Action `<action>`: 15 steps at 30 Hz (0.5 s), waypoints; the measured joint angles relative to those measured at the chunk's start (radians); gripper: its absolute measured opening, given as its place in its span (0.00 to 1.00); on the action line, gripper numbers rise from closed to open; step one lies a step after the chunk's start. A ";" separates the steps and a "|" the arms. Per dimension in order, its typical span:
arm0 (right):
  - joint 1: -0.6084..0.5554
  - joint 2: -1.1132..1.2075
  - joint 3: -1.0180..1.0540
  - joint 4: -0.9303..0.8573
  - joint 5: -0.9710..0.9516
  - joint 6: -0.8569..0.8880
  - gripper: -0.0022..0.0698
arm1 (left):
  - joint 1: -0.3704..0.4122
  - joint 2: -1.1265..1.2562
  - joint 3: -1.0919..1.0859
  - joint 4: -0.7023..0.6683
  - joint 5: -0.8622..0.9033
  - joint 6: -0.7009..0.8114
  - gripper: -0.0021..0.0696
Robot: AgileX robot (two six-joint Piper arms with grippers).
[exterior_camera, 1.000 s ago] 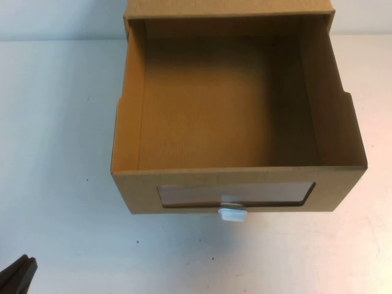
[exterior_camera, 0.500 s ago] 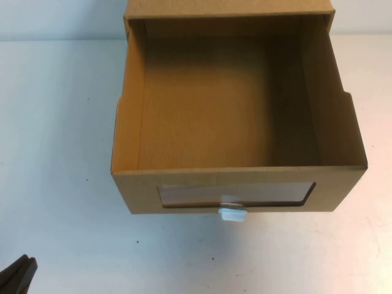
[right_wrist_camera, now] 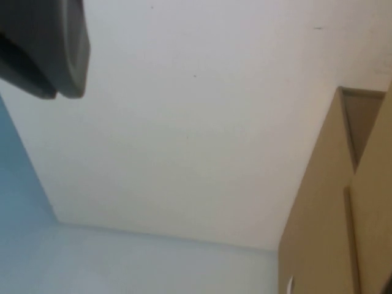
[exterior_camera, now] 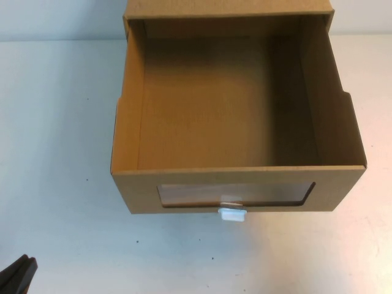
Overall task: Open the shoe box
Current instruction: 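Pull the top drawer of the cardboard box fully open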
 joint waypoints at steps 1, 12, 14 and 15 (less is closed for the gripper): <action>-0.013 -0.046 0.083 -0.002 -0.050 0.000 0.01 | 0.000 0.000 0.000 0.000 0.000 0.000 0.02; -0.112 -0.537 0.689 0.108 -0.411 0.002 0.01 | 0.000 0.000 0.000 0.000 0.000 0.000 0.02; -0.112 -0.607 0.691 0.116 -0.386 0.004 0.01 | 0.000 0.000 0.000 0.000 0.000 0.000 0.02; -0.112 -0.631 0.691 0.118 -0.372 0.004 0.01 | 0.000 0.000 0.000 0.000 0.000 0.000 0.02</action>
